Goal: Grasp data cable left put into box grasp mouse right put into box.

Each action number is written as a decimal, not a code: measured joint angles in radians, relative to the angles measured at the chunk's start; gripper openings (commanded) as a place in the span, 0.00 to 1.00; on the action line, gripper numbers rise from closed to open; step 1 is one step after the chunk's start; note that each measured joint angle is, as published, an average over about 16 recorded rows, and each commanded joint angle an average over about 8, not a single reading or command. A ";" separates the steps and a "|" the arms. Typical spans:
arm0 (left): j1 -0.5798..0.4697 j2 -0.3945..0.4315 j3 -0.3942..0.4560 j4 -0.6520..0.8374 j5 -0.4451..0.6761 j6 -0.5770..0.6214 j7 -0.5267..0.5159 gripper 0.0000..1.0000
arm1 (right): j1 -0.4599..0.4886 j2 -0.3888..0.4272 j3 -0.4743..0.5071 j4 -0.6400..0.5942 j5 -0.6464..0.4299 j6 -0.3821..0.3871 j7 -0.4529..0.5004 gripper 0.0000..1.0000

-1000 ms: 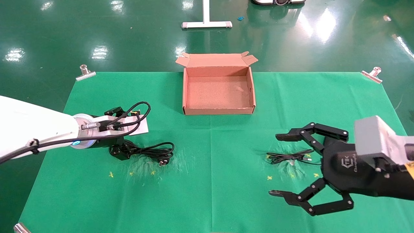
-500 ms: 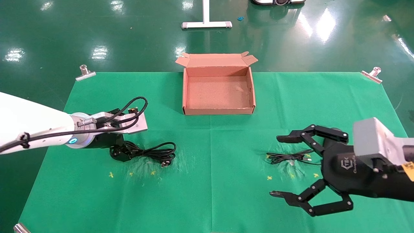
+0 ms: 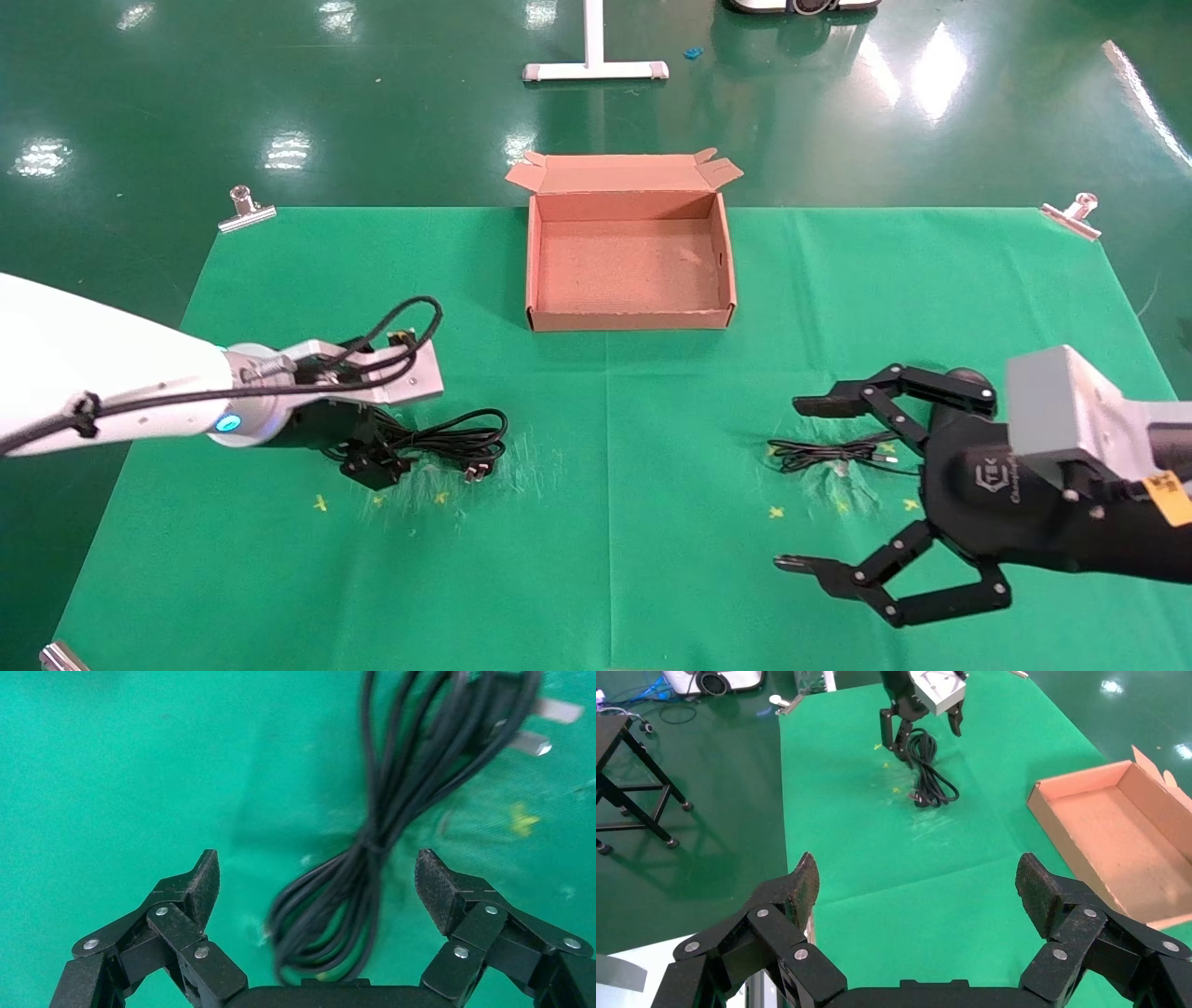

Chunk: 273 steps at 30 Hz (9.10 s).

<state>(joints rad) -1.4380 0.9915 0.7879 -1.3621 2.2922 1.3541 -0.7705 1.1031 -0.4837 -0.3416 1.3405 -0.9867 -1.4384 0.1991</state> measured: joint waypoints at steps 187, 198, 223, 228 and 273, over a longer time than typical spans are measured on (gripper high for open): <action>-0.277 -0.168 0.260 0.142 -0.316 -0.478 -0.058 1.00 | 0.544 -0.622 -0.194 -0.500 -0.600 0.344 -0.025 0.00; -0.267 -0.181 0.265 0.080 -0.256 -0.472 -0.134 1.00 | 0.543 -0.660 -0.239 -0.652 -0.678 0.382 -0.083 0.81; -0.266 -0.180 0.266 0.080 -0.253 -0.471 -0.139 1.00 | 0.482 -0.600 -0.210 -0.602 -0.587 0.341 -0.083 1.00; -0.266 -0.180 0.266 0.080 -0.253 -0.471 -0.138 1.00 | 0.436 -0.557 -0.185 -0.553 -0.511 0.306 -0.076 1.00; -0.149 -0.217 0.123 0.080 -0.496 -0.358 -0.005 1.00 | 0.014 -0.166 0.040 -0.102 0.187 -0.024 -0.017 1.00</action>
<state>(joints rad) -1.5871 0.7744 0.9107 -1.2822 1.7964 0.9959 -0.7751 1.1167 -0.6502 -0.3021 1.2390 -0.8002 -1.4627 0.1817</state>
